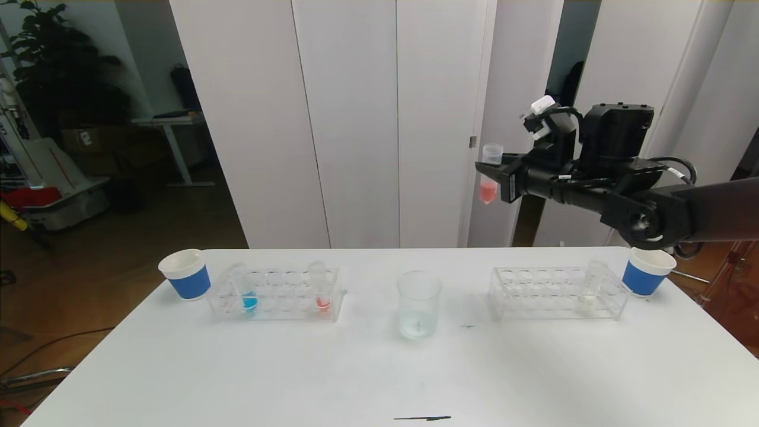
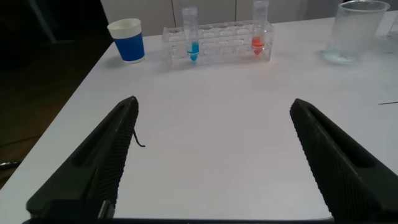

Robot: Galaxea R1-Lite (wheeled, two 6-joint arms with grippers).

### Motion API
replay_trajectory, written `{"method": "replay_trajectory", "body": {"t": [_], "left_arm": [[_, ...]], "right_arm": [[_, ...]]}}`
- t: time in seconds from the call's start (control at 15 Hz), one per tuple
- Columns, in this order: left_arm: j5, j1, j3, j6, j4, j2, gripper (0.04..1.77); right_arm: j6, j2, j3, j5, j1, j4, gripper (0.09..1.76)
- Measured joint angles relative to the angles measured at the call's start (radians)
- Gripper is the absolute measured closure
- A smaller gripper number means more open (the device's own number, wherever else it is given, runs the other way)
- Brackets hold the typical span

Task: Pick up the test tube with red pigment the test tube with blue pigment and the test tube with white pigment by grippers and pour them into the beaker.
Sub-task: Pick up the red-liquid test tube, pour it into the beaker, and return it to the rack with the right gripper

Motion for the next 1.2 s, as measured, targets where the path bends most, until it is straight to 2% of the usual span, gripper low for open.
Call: {"method": "replay_trajectory", "body": {"t": [0.13, 0.27, 0.47, 0.67, 1.2], "left_arm": [[0.000, 0.000, 0.000, 0.000, 0.000, 0.000, 0.07], [0.000, 0.000, 0.000, 0.000, 0.000, 0.000, 0.07], [0.000, 0.000, 0.000, 0.000, 0.000, 0.000, 0.07], [0.000, 0.000, 0.000, 0.000, 0.000, 0.000, 0.07], [0.000, 0.000, 0.000, 0.000, 0.000, 0.000, 0.07]], "right_arm": [[-0.167, 0.016, 0.032, 0.041, -0.009, -0.014, 1.28], [-0.268, 0.024, 0.108, 0.095, -0.009, -0.123, 1.28], [-0.299, 0.041, 0.250, 0.158, 0.001, -0.379, 1.28], [-0.327, 0.047, 0.342, 0.248, 0.009, -0.536, 1.28], [-0.587, 0.045, 0.360, 0.303, 0.071, -0.544, 1.28]]}}
